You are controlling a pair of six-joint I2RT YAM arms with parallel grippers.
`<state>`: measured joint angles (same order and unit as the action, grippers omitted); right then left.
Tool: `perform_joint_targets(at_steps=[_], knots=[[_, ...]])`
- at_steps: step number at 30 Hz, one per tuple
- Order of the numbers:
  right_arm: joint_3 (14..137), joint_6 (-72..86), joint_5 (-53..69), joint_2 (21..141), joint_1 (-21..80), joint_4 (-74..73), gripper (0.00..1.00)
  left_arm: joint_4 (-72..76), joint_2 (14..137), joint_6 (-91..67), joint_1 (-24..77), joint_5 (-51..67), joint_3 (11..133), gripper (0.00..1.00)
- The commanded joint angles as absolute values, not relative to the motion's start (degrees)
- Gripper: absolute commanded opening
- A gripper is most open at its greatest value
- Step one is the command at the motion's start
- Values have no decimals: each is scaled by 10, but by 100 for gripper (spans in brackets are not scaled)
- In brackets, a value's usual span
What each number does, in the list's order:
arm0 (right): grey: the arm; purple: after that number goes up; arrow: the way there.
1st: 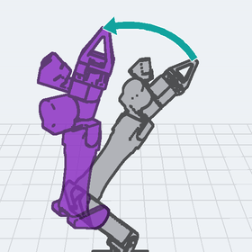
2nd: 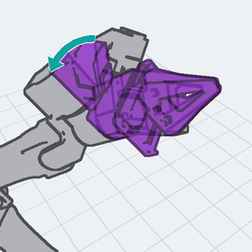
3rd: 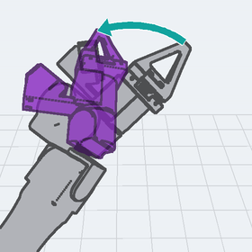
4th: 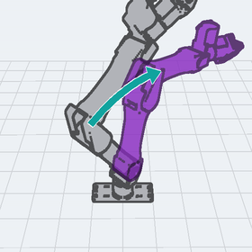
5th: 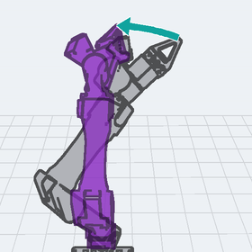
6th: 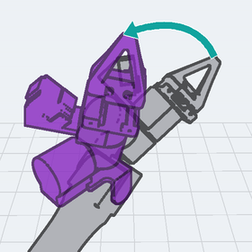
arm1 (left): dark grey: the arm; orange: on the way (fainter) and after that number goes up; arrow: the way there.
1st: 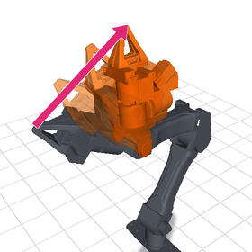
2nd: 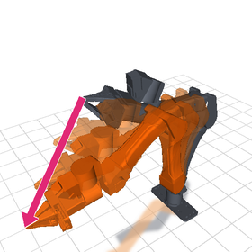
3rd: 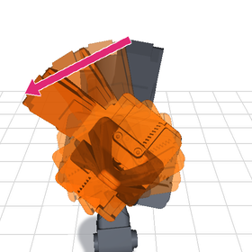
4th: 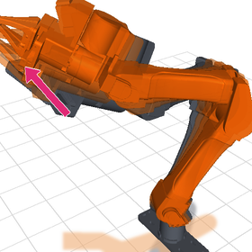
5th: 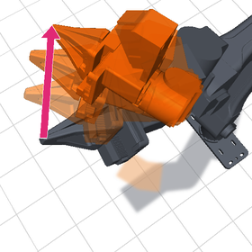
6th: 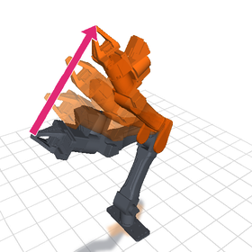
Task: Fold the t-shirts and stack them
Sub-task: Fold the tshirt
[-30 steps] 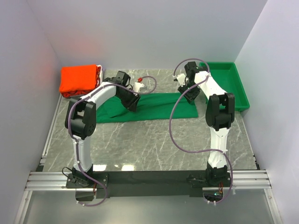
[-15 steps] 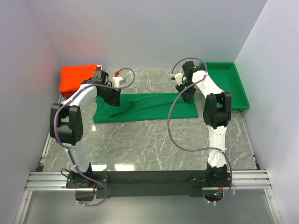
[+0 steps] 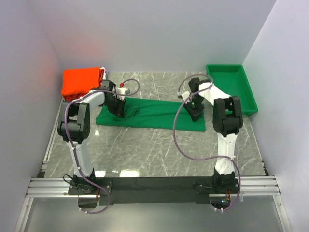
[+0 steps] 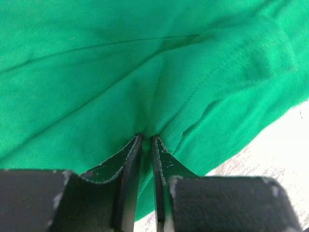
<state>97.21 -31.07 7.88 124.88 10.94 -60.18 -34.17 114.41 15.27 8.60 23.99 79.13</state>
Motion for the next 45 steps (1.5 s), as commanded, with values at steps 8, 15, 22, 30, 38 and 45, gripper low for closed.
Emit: perform_joint_targets(at_steps=[8, 15, 22, 30, 38, 45], knots=[[636, -340, 191, 1008, 263, -646, 27, -394, 1314, 178, 141, 228, 1009, 22], [706, -322, 291, 971, 341, -683, 31, -389, 1388, 172, 177, 243, 1226, 32], [760, -322, 223, 968, 260, -629, 31, -319, 1255, 152, 140, 266, 1108, 35], [770, -340, 123, 1070, 223, -591, 26, -302, 1215, 82, 142, 255, 1027, 31], [762, -340, 168, 1120, 242, -606, 22, -289, 1290, 44, 137, 223, 1069, 26], [773, -312, 258, 1149, 309, -616, 22, -312, 1376, 33, 130, 220, 1164, 24]])
